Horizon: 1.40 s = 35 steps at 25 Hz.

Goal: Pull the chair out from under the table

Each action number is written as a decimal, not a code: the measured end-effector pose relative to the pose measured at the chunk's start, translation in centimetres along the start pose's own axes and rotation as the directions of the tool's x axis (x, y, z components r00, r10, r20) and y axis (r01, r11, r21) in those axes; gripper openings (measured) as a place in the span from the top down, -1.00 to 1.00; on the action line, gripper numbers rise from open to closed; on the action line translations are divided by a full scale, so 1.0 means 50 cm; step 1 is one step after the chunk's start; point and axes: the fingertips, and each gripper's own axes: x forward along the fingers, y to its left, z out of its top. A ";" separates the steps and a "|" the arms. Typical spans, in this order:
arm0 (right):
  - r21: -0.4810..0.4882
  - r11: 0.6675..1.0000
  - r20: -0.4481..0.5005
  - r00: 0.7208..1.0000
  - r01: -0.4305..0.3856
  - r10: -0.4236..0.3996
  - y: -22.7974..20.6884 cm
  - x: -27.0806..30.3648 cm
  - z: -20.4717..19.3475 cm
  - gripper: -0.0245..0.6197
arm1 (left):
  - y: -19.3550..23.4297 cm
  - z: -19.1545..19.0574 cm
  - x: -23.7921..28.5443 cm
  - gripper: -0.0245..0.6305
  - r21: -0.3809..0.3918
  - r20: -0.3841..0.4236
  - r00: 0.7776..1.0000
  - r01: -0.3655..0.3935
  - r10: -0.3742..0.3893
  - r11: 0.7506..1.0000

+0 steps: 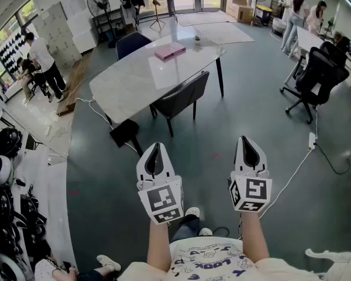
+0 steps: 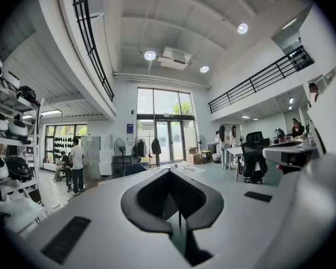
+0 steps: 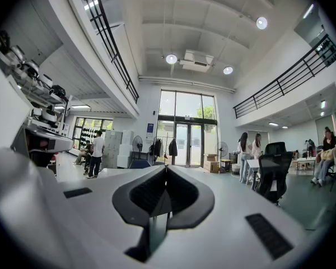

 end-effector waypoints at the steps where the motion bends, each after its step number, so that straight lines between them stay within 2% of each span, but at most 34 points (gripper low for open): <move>1: 0.002 1.000 -0.001 1.000 0.000 0.000 0.001 0.002 -0.002 0.91 | 0.001 -0.001 0.001 0.88 0.001 0.000 1.000 0.001 -0.001 1.000; 14: 0.004 1.000 -0.009 1.000 0.001 -0.001 0.011 0.027 -0.015 0.90 | 0.017 -0.020 0.027 0.88 -0.005 -0.018 1.000 0.002 -0.002 1.000; 17: -0.002 1.000 -0.013 1.000 -0.003 0.003 0.021 0.043 -0.020 0.90 | 0.033 -0.029 0.044 0.87 -0.064 -0.030 1.000 0.003 -0.005 0.998; 20: -0.006 1.000 -0.020 1.000 -0.015 0.015 0.031 0.066 -0.025 0.76 | 0.048 -0.038 0.069 0.86 -0.123 -0.041 0.999 0.027 -0.032 0.992; 21: -0.004 1.000 -0.022 1.000 -0.021 0.021 0.035 0.075 -0.028 0.68 | 0.049 -0.041 0.080 0.76 -0.133 -0.046 0.998 0.043 -0.049 0.990; 23: -0.003 1.000 -0.029 0.999 -0.031 0.031 0.041 0.096 -0.034 0.54 | 0.048 -0.049 0.106 0.24 -0.138 -0.056 0.994 0.082 -0.090 0.987; 27: -0.001 1.000 -0.047 0.998 -0.030 0.030 0.059 0.135 -0.046 0.36 | 0.057 -0.059 0.150 0.21 -0.095 -0.068 0.991 0.111 -0.118 0.989; 35: 0.008 1.000 -0.076 0.997 -0.022 0.023 0.076 0.195 -0.058 0.27 | 0.070 -0.069 0.218 0.21 -0.092 -0.085 0.985 0.143 -0.151 0.985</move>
